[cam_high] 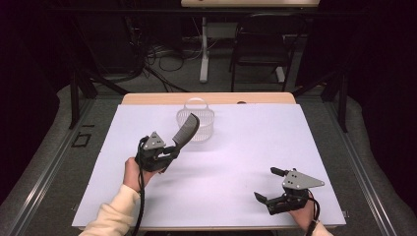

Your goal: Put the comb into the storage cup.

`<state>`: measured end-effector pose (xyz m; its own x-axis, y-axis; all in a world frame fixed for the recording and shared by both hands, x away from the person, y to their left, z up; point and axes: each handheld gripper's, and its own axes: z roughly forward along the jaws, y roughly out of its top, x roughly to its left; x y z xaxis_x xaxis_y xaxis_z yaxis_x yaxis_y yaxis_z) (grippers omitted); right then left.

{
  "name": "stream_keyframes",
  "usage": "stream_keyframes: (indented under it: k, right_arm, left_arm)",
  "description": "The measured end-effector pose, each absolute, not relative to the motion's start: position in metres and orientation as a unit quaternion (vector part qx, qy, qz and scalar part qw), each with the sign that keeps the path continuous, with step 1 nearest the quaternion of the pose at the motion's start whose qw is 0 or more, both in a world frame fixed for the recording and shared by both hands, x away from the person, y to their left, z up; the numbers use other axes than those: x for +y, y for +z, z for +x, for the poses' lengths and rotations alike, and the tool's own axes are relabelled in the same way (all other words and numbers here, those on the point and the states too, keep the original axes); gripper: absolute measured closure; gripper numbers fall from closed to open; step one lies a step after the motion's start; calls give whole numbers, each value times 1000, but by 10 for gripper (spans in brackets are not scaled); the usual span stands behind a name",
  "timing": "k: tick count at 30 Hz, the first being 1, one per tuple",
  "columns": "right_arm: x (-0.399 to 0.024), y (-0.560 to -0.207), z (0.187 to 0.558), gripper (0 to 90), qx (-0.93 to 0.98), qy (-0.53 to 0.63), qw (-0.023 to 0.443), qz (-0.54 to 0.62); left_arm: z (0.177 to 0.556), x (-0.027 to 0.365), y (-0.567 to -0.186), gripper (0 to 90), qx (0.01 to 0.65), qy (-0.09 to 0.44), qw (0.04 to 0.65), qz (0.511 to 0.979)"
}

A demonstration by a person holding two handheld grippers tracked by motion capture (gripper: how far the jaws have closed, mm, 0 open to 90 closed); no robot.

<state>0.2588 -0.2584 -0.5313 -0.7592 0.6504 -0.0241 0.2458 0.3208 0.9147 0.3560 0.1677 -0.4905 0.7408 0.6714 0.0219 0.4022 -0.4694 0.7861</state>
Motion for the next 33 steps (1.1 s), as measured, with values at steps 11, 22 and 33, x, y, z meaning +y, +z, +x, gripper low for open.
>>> stream_keyframes:
  k: [11, 22, 33]
  right_arm:
    - [-258, -531, 259, 0, 788, 508, 202, 284]
    - [-258, -531, 258, 0, 788, 507, 202, 285]
    - [-258, -532, 258, 0, 789, 506, 201, 285]
  left_arm:
    - [360, 169, -487, 721, 322, 173, 412, 835]
    - [364, 168, -483, 721, 323, 178, 418, 830]
    - [367, 170, -478, 721, 326, 184, 427, 823]
